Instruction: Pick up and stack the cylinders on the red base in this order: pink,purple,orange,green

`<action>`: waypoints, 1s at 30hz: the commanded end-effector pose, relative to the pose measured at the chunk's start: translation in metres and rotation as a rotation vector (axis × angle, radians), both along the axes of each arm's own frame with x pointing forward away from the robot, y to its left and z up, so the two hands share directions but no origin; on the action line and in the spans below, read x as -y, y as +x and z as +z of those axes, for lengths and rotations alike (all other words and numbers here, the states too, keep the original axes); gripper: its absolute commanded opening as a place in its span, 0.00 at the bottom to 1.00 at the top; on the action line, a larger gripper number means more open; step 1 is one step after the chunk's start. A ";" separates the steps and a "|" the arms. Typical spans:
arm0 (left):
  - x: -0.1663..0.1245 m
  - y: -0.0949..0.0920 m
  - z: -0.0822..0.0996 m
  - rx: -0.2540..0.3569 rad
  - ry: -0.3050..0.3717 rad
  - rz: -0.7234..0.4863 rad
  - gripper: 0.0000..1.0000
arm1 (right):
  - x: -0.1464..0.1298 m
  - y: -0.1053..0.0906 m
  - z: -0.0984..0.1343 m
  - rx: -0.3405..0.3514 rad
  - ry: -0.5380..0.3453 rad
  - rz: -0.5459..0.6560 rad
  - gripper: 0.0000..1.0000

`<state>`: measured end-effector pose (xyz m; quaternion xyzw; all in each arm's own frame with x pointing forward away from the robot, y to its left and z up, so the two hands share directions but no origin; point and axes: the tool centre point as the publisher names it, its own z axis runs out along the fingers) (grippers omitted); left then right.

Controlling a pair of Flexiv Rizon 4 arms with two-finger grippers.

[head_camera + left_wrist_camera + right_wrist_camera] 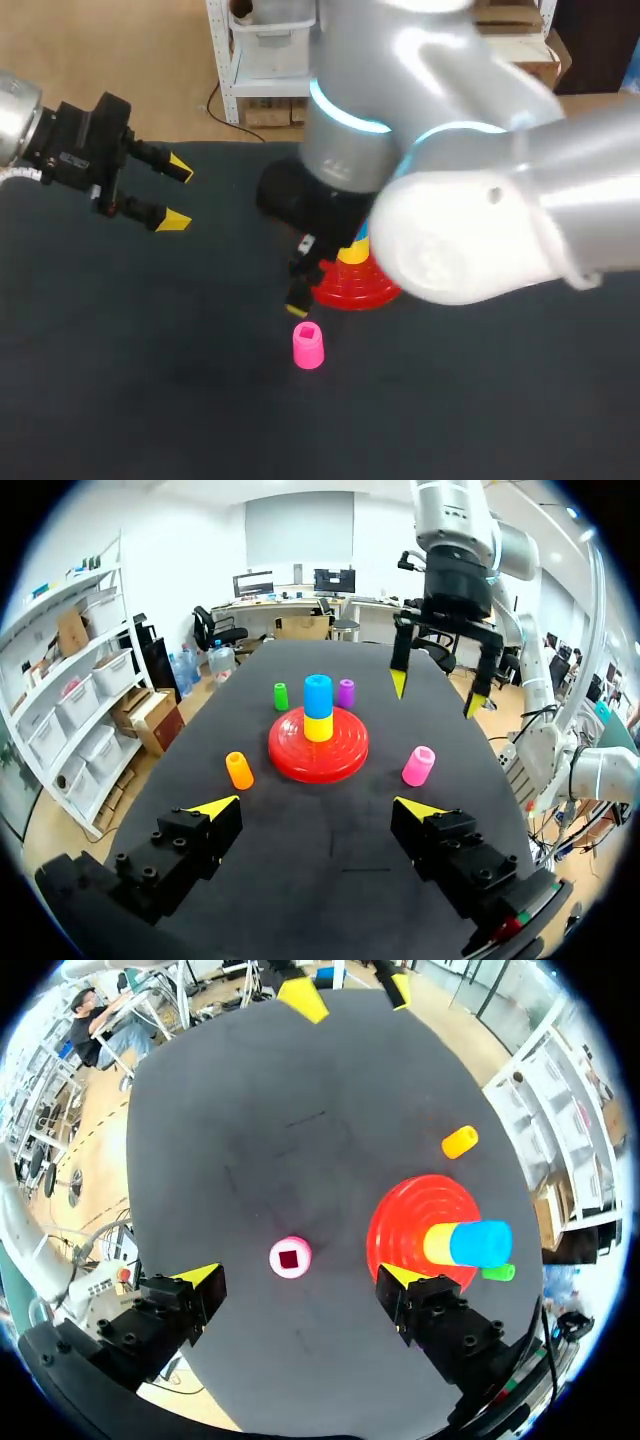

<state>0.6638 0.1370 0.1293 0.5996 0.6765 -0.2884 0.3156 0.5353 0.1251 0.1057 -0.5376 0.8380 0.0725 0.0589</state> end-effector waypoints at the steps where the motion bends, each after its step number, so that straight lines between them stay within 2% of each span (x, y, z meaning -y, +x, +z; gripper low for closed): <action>1: 0.000 -0.002 -0.001 0.004 -0.002 0.002 1.00 | -0.012 -0.002 -0.019 0.004 -0.032 -0.014 1.00; 7: 0.000 -0.002 -0.001 0.004 -0.002 0.002 1.00 | -0.013 -0.009 -0.035 0.013 -0.035 -0.054 1.00; 15: 0.000 -0.002 -0.001 0.004 -0.002 0.002 1.00 | -0.015 -0.021 -0.056 0.007 -0.114 -0.096 1.00; 23: 0.000 -0.002 -0.001 0.004 -0.002 0.002 1.00 | -0.017 -0.016 -0.071 0.010 -0.115 -0.132 1.00; 30: 0.000 -0.002 -0.001 0.004 -0.002 0.002 1.00 | -0.015 -0.011 -0.074 0.006 -0.103 -0.178 1.00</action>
